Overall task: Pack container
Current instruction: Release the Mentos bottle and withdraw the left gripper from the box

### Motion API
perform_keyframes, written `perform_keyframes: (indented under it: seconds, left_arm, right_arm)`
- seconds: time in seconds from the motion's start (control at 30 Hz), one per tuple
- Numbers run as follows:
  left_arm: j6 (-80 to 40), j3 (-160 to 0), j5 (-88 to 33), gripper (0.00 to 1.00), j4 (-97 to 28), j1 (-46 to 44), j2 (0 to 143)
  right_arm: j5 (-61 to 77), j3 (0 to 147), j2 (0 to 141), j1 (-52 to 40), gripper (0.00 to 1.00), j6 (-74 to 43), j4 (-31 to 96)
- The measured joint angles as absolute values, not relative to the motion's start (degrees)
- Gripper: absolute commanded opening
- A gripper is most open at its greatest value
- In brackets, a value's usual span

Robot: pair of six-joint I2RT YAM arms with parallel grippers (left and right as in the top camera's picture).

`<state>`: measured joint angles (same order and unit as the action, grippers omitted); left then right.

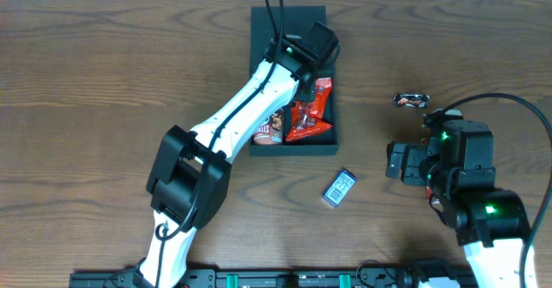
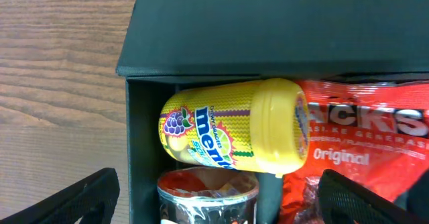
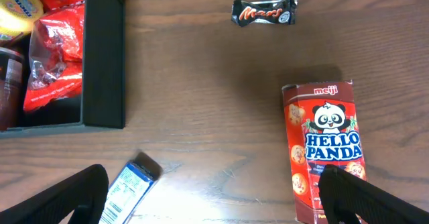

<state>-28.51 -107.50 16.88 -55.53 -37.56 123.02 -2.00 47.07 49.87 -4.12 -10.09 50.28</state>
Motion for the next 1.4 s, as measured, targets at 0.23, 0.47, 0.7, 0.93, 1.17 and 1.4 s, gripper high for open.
perform_keyframes:
  seconds: [0.23,0.47,0.7,0.93,1.17,1.4]
  left_arm:
    - [-28.5,-107.5,18.4,0.95,-55.7,-37.6,125.8]
    - [-28.5,-107.5,21.1,0.95,-55.9,-37.9,125.8]
    - [-27.6,-107.5,25.2,0.95,-58.3,-38.0,125.8]
    - [-27.0,-107.5,26.2,0.95,-58.6,-38.0,125.8]
    - [-26.2,-114.4,25.6,0.95,-65.0,-40.8,124.4]
    - [-22.9,-118.7,21.5,0.95,-71.9,-42.0,109.3]
  right_arm:
    - [-2.0,47.1,49.9,-4.1,0.99,-10.1,50.3]
    - [-2.0,47.1,49.9,-4.1,0.99,-10.1,50.2]
    - [-2.0,47.1,49.9,-4.1,0.99,-10.1,50.2]
    - [-2.4,47.1,49.9,-4.1,0.99,-10.1,50.2]
    - [-3.3,47.1,49.9,-4.1,0.99,-10.1,49.4]
    - [-3.5,47.1,49.9,-4.1,0.99,-10.2,48.5]
